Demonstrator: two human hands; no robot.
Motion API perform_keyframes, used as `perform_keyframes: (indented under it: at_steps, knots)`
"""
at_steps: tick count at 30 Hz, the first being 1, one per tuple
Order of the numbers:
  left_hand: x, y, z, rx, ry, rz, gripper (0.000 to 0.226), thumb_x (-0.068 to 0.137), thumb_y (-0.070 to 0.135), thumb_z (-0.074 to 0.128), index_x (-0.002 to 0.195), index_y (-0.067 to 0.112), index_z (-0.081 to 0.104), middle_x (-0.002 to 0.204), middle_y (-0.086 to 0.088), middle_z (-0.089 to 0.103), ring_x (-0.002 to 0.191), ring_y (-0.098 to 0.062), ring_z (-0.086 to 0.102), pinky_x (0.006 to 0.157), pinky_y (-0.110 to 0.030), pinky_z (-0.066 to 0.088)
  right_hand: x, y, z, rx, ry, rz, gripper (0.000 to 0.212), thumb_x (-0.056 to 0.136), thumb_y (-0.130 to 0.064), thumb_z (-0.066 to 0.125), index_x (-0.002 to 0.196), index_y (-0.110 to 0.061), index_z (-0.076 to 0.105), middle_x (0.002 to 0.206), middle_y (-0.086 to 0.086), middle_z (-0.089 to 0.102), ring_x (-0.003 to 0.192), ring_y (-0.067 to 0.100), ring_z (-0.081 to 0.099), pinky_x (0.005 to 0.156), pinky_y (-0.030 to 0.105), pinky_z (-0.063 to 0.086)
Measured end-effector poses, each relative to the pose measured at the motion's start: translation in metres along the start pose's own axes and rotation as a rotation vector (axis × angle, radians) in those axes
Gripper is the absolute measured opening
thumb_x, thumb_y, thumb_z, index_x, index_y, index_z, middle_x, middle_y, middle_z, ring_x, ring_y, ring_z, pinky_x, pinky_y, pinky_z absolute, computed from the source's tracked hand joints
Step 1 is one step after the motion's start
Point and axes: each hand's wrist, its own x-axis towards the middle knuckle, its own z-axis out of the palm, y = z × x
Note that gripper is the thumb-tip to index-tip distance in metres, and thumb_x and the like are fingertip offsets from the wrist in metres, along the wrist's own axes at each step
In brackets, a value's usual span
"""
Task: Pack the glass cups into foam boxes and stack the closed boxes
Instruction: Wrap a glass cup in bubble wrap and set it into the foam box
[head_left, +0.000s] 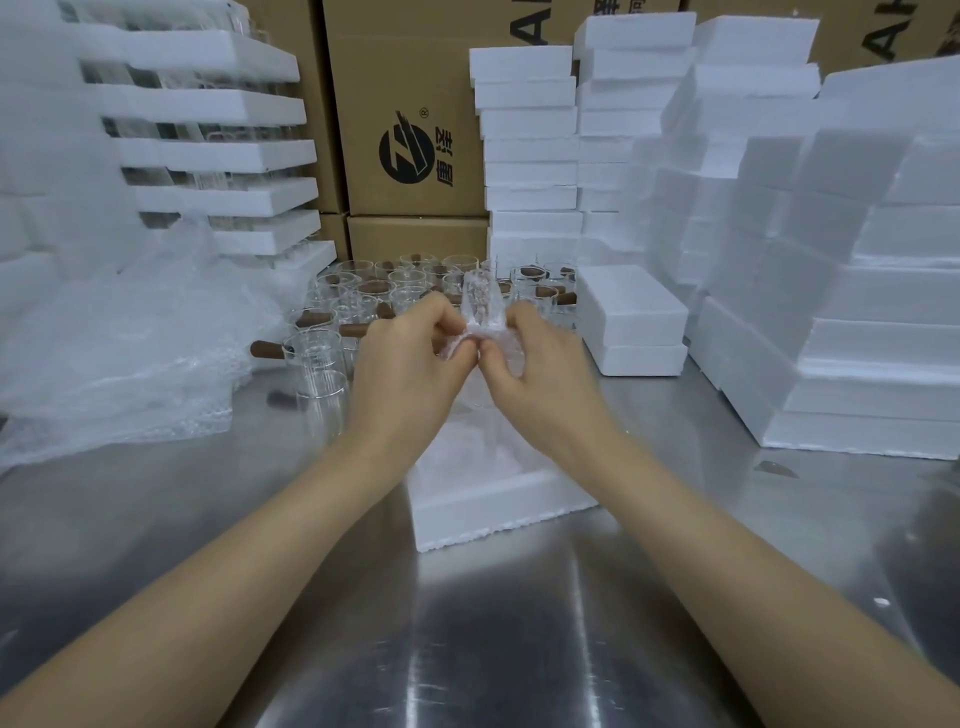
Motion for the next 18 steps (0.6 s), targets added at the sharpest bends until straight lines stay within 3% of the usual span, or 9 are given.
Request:
perform_keyframes:
  at_steps: [3, 7, 14, 18]
  knots:
    - [-0.001, 0.001, 0.0, -0.003, -0.001, -0.036, 0.015, 0.079, 0.013, 0.067, 0.074, 0.021, 0.056, 0.059, 0.008, 0.056, 0.056, -0.011, 0.05, 0.055, -0.04, 0.047, 0.0, -0.001, 0.001, 0.032, 0.01, 0.003, 0.022, 0.093, -0.023, 0.059, 0.085, -0.016, 0.04, 0.064, -0.015, 0.038, 0.058, -0.002, 0.04, 0.055, 0.007, 0.031]
    - [-0.003, 0.003, 0.0, -0.015, -0.024, -0.023, 0.014, 0.08, 0.008, 0.065, 0.079, 0.02, 0.057, 0.067, 0.004, 0.062, 0.065, -0.019, 0.059, 0.061, -0.048, 0.049, 0.001, 0.0, 0.003, 0.079, 0.02, 0.063, 0.024, 0.093, -0.018, 0.061, 0.083, -0.016, 0.039, 0.061, -0.014, 0.038, 0.056, -0.006, 0.044, 0.052, 0.009, 0.032]
    - [-0.005, 0.008, 0.003, 0.014, -0.032, 0.11, 0.011, 0.083, 0.022, 0.066, 0.092, 0.016, 0.065, 0.101, 0.01, 0.066, 0.091, -0.011, 0.063, 0.074, -0.043, 0.054, 0.004, 0.008, 0.003, 0.169, 0.072, 0.176, 0.03, 0.086, 0.001, 0.056, 0.074, -0.018, 0.036, 0.061, -0.008, 0.04, 0.057, -0.005, 0.042, 0.051, 0.014, 0.031]
    - [-0.005, 0.007, 0.002, 0.093, -0.015, 0.222, 0.01, 0.086, 0.02, 0.069, 0.09, 0.012, 0.064, 0.095, 0.007, 0.054, 0.08, -0.015, 0.055, 0.067, -0.043, 0.051, 0.006, 0.01, 0.0, 0.17, 0.079, 0.188, 0.037, 0.084, 0.001, 0.057, 0.072, -0.026, 0.034, 0.064, -0.011, 0.041, 0.061, -0.01, 0.044, 0.053, 0.012, 0.033]
